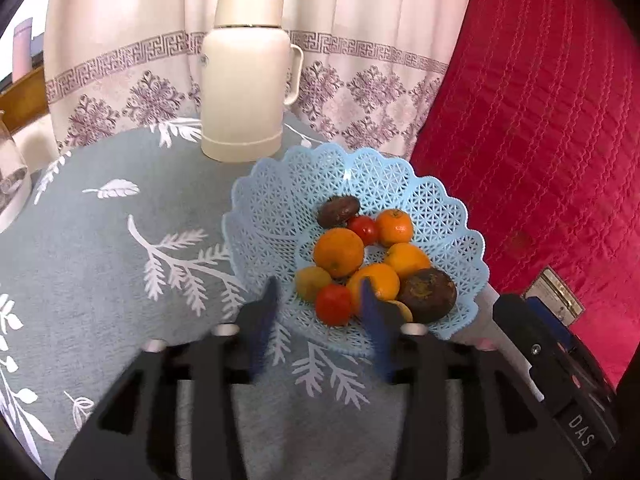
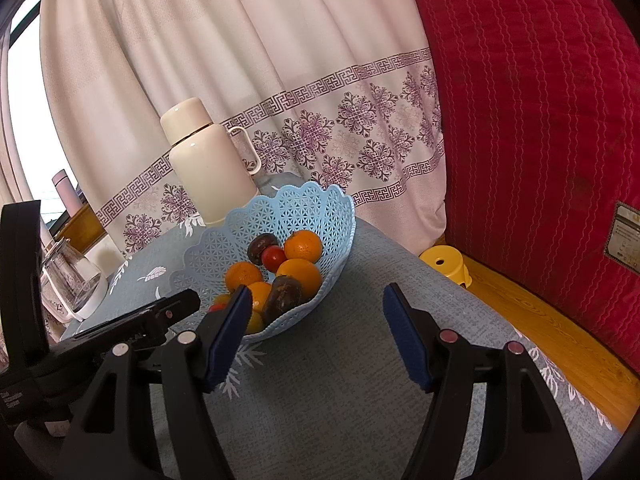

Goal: Organize fruits

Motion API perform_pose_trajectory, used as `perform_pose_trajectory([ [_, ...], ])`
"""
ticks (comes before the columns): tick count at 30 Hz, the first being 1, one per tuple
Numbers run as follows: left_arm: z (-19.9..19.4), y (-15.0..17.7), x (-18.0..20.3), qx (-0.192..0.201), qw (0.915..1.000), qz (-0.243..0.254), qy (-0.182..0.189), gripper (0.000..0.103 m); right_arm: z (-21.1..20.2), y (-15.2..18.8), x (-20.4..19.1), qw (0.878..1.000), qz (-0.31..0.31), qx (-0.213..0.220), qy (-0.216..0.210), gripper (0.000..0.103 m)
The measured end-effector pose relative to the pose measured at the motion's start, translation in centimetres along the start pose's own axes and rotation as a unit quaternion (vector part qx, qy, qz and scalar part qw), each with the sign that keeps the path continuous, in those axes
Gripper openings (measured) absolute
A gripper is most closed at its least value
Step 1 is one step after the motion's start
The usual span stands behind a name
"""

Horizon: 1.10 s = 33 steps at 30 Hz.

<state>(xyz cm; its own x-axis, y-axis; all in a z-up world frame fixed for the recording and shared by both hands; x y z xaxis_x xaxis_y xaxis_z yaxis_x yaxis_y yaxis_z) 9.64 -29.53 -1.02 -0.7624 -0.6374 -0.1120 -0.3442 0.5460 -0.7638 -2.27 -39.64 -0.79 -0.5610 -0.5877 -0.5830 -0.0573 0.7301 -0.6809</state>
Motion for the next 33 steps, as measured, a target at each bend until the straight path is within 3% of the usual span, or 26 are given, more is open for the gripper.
perform_pose_trajectory([
  [6,-1.4,-0.8,-0.2,0.021,0.9993,0.012,-0.028,0.080,0.0,-0.2,0.2,1.000,0.000,0.003,0.000,0.077],
  [15,-3.0,-1.4,-1.2,0.038,0.9971,0.014,-0.064,0.096,0.0,-0.2,0.3,1.000,0.000,0.003,0.001,0.079],
  [17,-3.3,-1.5,-1.5,0.041,0.9963,0.013,-0.074,0.097,-0.1,-0.2,0.4,1.000,0.001,0.004,0.002,0.088],
  [23,-4.5,-1.3,-2.5,0.042,0.9922,0.017,-0.116,0.100,-0.1,0.0,0.2,1.000,-0.004,0.002,-0.003,0.091],
  [33,-6.4,0.2,-4.2,0.039,0.9875,-0.006,-0.153,0.100,-0.4,0.6,-0.5,1.000,-0.020,-0.011,-0.013,0.091],
])
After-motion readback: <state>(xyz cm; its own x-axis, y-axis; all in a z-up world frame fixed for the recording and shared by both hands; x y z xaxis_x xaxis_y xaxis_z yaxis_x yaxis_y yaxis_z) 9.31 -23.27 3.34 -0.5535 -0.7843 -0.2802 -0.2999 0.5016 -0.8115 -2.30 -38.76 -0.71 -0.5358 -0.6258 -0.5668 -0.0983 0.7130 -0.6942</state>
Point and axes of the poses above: each gripper's, at about its wrist camera, not at the fingertips, and z roughly the way its jaws point, x to its right, y to its underside, the point moved 10 cm from there along z, roughly the way its jaws point, and after that the axes turned 15 degrees about z, right-handed, at the moved point
